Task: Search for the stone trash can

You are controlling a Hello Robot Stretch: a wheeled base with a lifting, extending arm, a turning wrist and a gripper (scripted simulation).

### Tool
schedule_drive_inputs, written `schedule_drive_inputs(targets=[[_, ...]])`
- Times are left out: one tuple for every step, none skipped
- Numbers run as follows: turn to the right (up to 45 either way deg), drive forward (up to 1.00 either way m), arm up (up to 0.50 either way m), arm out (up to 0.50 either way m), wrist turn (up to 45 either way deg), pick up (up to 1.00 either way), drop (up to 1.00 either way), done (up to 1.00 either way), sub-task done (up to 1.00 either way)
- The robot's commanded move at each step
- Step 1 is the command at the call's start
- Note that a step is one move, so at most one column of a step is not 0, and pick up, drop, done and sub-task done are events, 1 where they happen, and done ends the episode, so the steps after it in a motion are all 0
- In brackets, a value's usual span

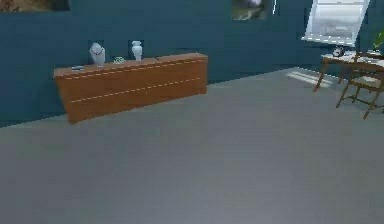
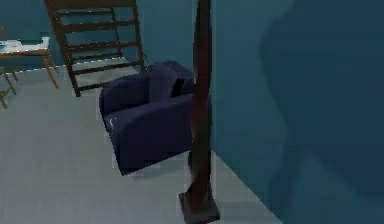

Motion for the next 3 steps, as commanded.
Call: schedule_drive_inputs(targets=[[-45.0, 0.0, 0.0, 0.0, 0.0, 0.0, 0.0, 0.0, 0.0], [-3.0, 0.0, 0.0, 0.0, 0.0, 0.0, 0.0, 0.0, 0.0], [0.0, 1.0, 0.0, 0.0, 0.0, 0.0, 0.0, 0.0, 0.0]])
